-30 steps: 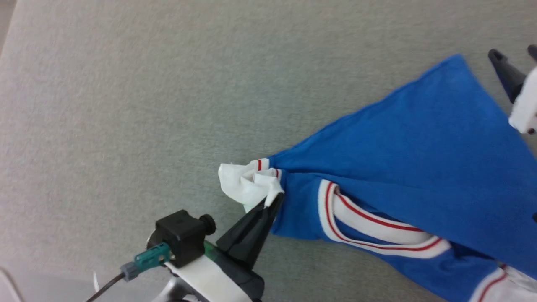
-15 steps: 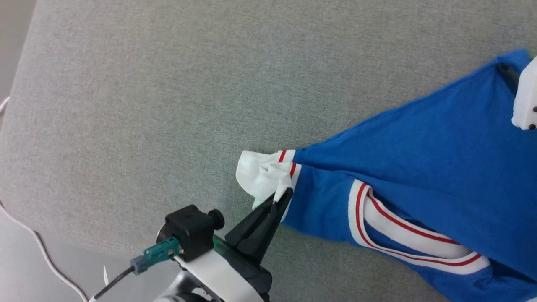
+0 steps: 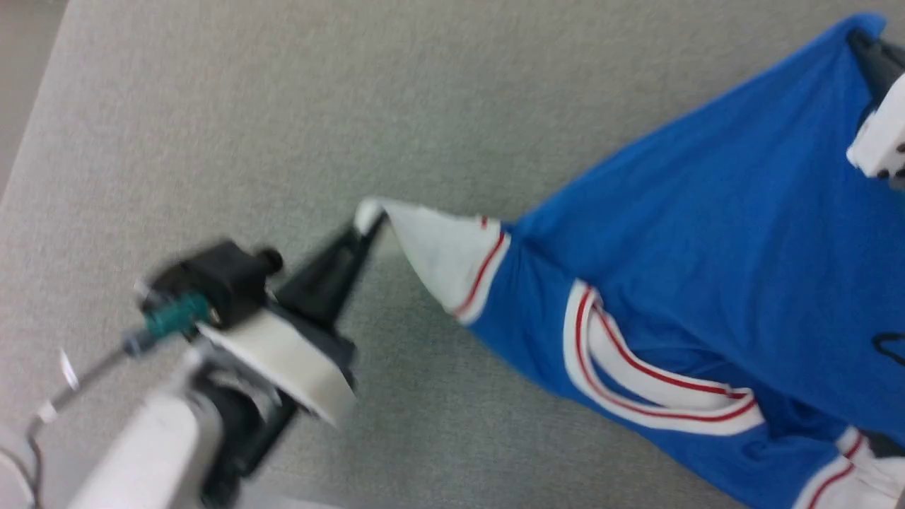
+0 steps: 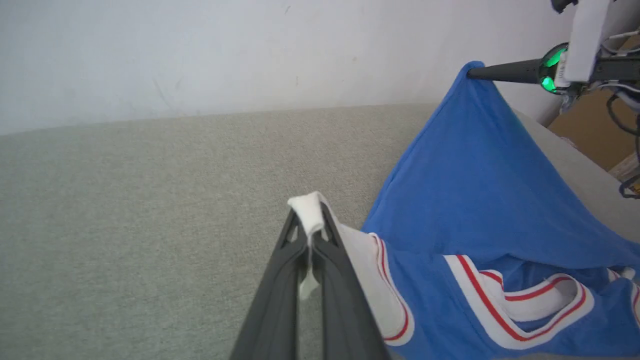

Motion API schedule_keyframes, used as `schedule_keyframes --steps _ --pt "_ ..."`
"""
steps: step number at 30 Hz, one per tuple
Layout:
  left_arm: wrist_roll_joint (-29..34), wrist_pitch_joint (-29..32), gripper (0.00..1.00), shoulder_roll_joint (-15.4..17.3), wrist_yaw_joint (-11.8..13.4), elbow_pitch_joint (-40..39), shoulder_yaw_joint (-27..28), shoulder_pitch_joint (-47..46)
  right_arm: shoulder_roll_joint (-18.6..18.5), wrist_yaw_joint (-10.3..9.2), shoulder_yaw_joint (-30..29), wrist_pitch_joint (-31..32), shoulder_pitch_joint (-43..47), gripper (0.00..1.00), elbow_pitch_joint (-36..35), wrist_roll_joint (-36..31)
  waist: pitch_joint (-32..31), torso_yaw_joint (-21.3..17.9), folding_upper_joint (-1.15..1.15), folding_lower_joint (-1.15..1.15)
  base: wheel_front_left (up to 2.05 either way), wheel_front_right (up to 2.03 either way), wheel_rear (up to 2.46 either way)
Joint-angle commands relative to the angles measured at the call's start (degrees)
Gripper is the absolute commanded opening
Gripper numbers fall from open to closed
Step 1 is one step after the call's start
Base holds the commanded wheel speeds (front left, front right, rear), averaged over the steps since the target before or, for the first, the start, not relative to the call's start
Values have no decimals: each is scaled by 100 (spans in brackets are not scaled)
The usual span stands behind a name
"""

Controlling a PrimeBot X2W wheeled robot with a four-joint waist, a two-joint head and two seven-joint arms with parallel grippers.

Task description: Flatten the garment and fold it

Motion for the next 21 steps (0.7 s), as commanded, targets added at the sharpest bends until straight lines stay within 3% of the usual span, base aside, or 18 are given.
schedule_keyframes --steps 1,9,14,18,21 --pt "154 52 0 130 -10 94 115 -369 52 -5 -40 -148 -148 0 -9 51 -643 -473 0 0 0 0 0" --pt "572 371 0 750 -350 794 175 -2118 205 -5 -123 -646 -622 0 77 97 -1330 -925 0 0 0 0 0" --pt "620 184 0 1011 -475 1437 -118 -3148 265 -5 -291 -867 -1014 0 265 -8 -1627 -1105 0 0 0 0 0" --pt "685 -265 0 1028 -495 2090 -361 -3938 386 -5 -444 -1034 -1373 0 512 -130 -1861 -1181 0 0 0 0 0" --pt "534 -486 0 840 -498 2699 -414 -4410 516 -5 -506 -1168 -1679 0 763 -298 -2050 -1239 0 0 0 0 0"
